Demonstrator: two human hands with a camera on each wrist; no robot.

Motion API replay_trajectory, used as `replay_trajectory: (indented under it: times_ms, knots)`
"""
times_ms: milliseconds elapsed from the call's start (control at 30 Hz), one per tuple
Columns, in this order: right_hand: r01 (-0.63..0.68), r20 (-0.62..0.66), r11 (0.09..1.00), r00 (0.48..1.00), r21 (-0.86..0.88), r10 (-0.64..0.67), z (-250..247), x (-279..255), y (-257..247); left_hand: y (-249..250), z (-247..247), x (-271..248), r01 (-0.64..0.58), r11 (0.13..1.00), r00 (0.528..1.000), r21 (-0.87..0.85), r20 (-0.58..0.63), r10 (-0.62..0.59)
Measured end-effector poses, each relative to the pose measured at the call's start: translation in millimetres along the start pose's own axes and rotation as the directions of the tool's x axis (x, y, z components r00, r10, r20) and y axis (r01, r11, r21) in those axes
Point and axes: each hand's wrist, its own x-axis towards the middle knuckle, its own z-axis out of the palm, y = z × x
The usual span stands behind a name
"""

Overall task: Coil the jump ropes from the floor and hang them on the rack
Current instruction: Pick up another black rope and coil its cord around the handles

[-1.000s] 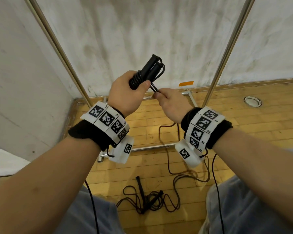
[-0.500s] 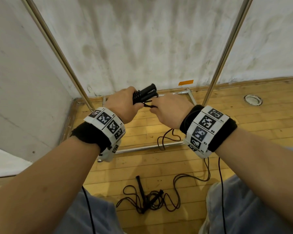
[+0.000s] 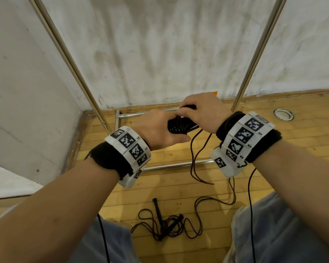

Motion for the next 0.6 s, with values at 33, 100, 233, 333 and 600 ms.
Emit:
replay_trajectory:
  times_ms: [33, 100, 233, 333, 600]
  knots:
    - [-0.010, -0.002, 1.000, 1.000, 0.017, 0.010, -1, 1, 0, 3, 2, -1, 0.019, 1.000, 0.999, 0.014, -0.031, -0.019]
    - [-0.022, 0.015, 1.000, 1.000, 0.021, 0.022, -3, 2, -1, 5, 7, 0, 0.045, 0.999, 0.997, 0.024, -0.069, -0.044]
    - [-0.015, 0.036, 1.000, 0.999, -0.014, 0.016, -4, 2, 0, 3, 10, 1, 0.050, 0.999, 0.998, -0.019, -0.045, -0.051]
    - [-0.032, 0.038, 0.999, 0.999, -0.011, 0.032, -7, 4, 2, 3, 7, 1, 0.050, 0.999, 0.998, -0.001, -0.034, -0.050]
    - [-0.218, 0.174, 0.777, 0.975, 0.591, 0.141, -21, 7, 20, 13, -10, -7, -0.076, 0.990, 0.989, -0.119, -0.137, 0.060]
